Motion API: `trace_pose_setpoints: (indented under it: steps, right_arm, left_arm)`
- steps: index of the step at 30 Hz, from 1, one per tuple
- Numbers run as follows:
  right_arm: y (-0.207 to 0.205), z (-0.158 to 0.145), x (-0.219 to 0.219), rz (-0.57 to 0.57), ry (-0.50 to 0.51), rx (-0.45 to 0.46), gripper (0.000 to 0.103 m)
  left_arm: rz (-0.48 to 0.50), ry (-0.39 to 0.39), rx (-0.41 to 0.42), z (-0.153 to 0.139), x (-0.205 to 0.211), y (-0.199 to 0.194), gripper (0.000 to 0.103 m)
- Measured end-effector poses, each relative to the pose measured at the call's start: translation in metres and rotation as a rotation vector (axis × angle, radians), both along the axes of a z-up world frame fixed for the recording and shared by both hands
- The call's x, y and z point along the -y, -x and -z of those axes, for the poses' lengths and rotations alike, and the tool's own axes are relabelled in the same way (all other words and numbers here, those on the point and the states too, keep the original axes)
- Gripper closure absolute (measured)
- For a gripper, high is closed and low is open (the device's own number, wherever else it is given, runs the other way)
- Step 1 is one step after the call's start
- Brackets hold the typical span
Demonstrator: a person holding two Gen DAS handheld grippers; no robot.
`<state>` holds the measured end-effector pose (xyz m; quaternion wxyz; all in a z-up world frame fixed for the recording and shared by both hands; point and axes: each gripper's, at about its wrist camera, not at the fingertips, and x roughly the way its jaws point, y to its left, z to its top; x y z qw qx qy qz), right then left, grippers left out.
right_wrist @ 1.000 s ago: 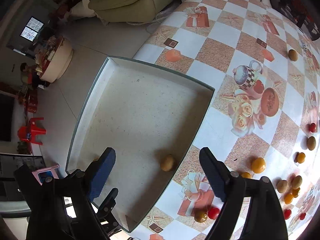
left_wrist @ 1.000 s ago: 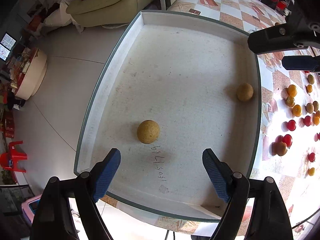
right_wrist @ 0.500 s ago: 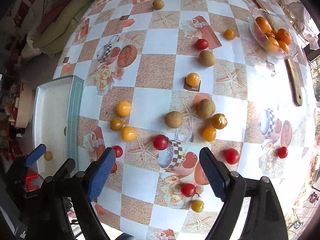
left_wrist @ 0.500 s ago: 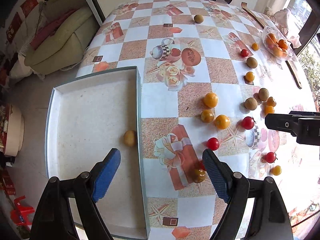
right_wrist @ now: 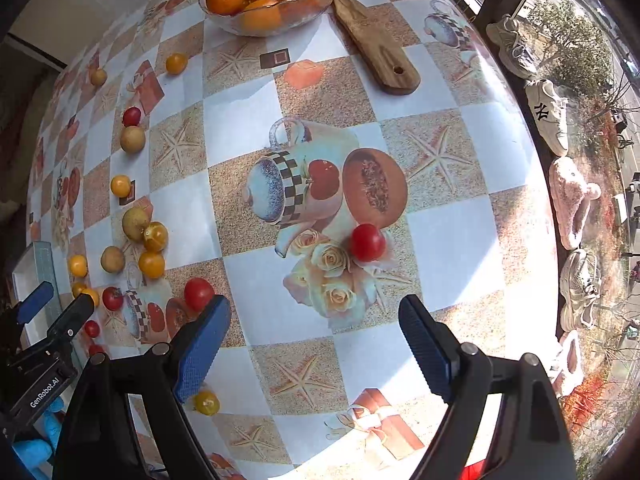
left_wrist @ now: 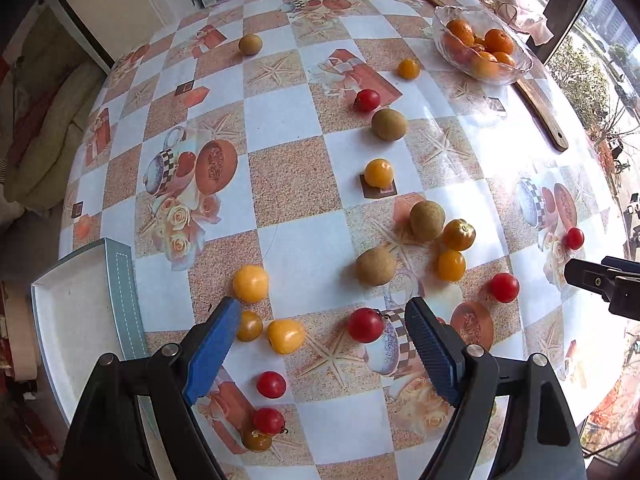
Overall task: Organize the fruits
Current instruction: 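Move both open grippers back over the tablecloth toward more fruit, then grasp a brown fruit with the left gripper while the right grasps a red tomato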
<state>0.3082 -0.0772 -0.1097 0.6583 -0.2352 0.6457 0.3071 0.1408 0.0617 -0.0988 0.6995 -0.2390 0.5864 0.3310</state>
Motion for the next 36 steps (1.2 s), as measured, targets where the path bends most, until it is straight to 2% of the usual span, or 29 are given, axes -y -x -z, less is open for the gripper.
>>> trace_pose_setpoints:
  steps: [7,11,13,14,17,19,23,24,26,28,29,31,33,36]
  right_arm:
    - [-0.025,0.012,0.005,0.026,0.017,0.023,0.015]
    - [-0.030,0.019,0.000,-0.001,0.013,0.031,0.015]
    - [-0.031,0.023,-0.004,-0.027,0.013,0.045,0.015]
    - [-0.031,0.024,-0.007,-0.038,0.012,0.051,0.018]
    - [-0.030,0.027,-0.013,-0.060,0.014,0.057,0.031]
    - [-0.030,0.028,-0.015,-0.064,0.022,0.073,0.032]
    - [-0.027,0.026,-0.015,-0.082,0.036,0.108,0.045]
    - [-0.026,0.025,-0.015,-0.087,0.035,0.112,0.047]
    - [-0.024,0.023,-0.016,-0.098,0.031,0.118,0.062]
    - [-0.022,0.020,-0.017,-0.107,0.019,0.117,0.077]
    - [-0.020,0.018,-0.018,-0.107,0.015,0.114,0.081]
    - [-0.022,0.018,-0.016,-0.090,0.000,0.093,0.082]
    - [-0.027,0.017,-0.010,-0.052,-0.043,0.034,0.082]
    - [-0.022,0.011,-0.005,-0.039,-0.072,0.008,0.082]
  left_arm:
    - [0.036,0.000,-0.035,0.021,-0.004,-0.025,0.018]
    - [0.044,0.002,-0.046,0.029,-0.006,-0.030,0.018]
    - [0.039,0.013,-0.055,0.034,-0.008,-0.030,0.028]
    - [0.035,0.025,-0.053,0.036,-0.009,-0.029,0.032]
    - [0.028,0.028,-0.038,0.037,-0.013,-0.028,0.032]
    - [0.035,0.027,-0.033,0.036,-0.013,-0.029,0.035]
    - [0.051,0.043,-0.010,0.035,-0.008,-0.034,0.054]
    - [0.054,0.053,0.003,0.034,-0.005,-0.035,0.062]
    - [0.054,0.066,0.023,0.032,-0.001,-0.037,0.072]
    - [0.049,0.069,0.029,0.030,0.003,-0.038,0.075]
    - [0.041,0.082,0.041,0.029,0.003,-0.037,0.075]
    - [0.019,0.103,0.066,0.027,0.001,-0.032,0.075]
    - [0.004,0.105,0.087,0.021,0.000,-0.027,0.075]
    - [-0.018,0.110,0.118,0.013,-0.004,-0.016,0.075]
